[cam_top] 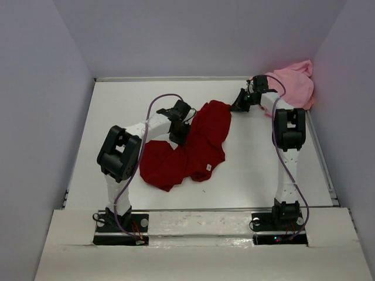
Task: Fold and stack the t-shirts
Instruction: Flatten out the tshirt
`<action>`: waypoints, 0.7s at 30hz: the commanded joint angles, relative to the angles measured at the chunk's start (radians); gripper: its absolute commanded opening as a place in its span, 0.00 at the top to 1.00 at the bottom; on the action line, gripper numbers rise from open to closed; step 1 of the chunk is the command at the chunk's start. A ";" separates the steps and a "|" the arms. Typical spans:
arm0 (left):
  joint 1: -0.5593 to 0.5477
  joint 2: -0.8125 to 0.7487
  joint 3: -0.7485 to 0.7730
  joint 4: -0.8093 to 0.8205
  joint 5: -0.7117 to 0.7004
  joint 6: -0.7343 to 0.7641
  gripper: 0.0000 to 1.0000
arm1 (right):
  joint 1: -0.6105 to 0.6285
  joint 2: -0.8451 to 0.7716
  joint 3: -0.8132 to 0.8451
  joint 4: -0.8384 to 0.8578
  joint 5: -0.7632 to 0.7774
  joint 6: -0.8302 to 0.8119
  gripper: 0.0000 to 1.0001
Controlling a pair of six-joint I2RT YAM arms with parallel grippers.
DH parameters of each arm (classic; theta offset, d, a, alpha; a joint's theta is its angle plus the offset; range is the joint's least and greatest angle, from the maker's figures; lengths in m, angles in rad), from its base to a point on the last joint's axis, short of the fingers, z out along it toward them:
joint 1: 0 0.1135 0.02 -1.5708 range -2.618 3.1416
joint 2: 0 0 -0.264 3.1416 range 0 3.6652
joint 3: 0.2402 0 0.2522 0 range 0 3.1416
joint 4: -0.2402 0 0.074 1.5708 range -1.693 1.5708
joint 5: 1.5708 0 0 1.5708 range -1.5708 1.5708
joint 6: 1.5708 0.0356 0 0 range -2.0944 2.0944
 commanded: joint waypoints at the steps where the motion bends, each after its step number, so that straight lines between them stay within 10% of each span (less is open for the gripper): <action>1: 0.006 -0.053 0.054 -0.039 -0.015 0.014 1.00 | 0.018 0.004 -0.042 -0.011 0.015 -0.009 1.00; 4: 0.018 -0.061 0.076 -0.050 -0.077 0.015 0.94 | 0.018 -0.038 -0.061 -0.013 0.026 -0.024 1.00; 10: 0.206 -0.124 0.089 -0.014 0.001 -0.028 0.35 | 0.018 -0.069 -0.073 -0.038 0.035 -0.051 1.00; 21: 0.283 -0.040 0.060 -0.089 -0.079 -0.020 0.25 | 0.018 -0.088 -0.098 -0.041 0.023 -0.064 1.00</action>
